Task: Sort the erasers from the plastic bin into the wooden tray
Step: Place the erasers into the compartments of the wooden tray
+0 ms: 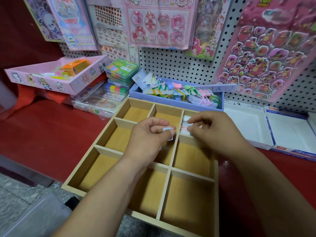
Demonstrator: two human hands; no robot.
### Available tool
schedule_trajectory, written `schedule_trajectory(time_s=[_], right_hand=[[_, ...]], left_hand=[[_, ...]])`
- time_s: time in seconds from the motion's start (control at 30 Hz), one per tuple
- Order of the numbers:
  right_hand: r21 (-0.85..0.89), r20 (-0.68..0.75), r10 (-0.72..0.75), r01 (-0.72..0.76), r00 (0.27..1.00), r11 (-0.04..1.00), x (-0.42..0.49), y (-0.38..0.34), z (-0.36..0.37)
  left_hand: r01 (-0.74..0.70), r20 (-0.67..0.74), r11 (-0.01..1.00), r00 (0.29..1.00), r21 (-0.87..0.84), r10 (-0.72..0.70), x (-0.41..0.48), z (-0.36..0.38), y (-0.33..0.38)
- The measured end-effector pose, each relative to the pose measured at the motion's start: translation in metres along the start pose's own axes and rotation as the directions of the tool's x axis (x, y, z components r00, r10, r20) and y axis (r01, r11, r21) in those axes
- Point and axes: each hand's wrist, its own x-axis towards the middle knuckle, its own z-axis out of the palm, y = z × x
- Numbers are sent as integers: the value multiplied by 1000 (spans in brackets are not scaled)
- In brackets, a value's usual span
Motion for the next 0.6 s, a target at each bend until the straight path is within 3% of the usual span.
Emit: schedule_trajectory(time_s=[0.07, 0.13, 0.43, 0.5, 0.6], right_hand=[[125, 186, -83, 61, 979, 990, -6, -12, 3], [160, 255, -107, 67, 961, 985, -8, -17, 8], [-36, 132, -151, 157, 980, 987, -11, -16, 31], [-65, 89, -124, 130, 988, 989, -8, -11, 28], [-107, -104, -11, -1, 994, 994, 0, -1, 16]], left_hand=[[2, 19, 1000, 1000, -4, -2, 1, 1, 0], [7, 18, 1000, 1000, -14, -6, 2, -1, 0], [4, -67, 1000, 998, -28, -6, 2, -2, -1], [32, -96, 998, 995, -52, -37, 2, -1, 0], [63, -107, 996, 992, -68, -70, 1, -1, 3]])
